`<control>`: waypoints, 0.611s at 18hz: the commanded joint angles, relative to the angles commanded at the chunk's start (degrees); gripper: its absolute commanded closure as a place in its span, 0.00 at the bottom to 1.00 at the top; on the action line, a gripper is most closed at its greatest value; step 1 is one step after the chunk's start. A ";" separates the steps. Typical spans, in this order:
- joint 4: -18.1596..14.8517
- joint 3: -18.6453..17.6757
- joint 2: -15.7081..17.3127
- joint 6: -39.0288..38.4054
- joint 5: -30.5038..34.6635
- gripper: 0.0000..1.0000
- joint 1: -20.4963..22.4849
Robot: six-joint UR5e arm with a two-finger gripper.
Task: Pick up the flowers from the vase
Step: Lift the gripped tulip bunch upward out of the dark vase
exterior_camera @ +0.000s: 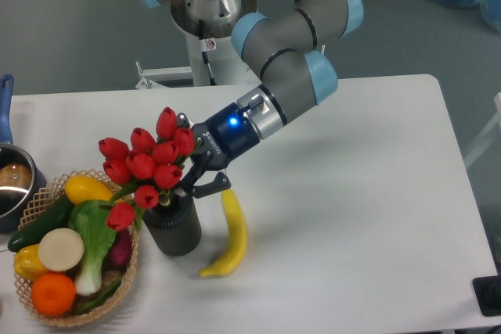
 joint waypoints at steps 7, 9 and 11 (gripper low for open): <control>0.00 4.05 0.35 -6.25 -0.17 0.45 0.00; 0.00 4.57 0.70 -6.95 -0.70 0.45 0.00; 0.00 5.71 1.23 -9.67 -1.40 0.45 0.09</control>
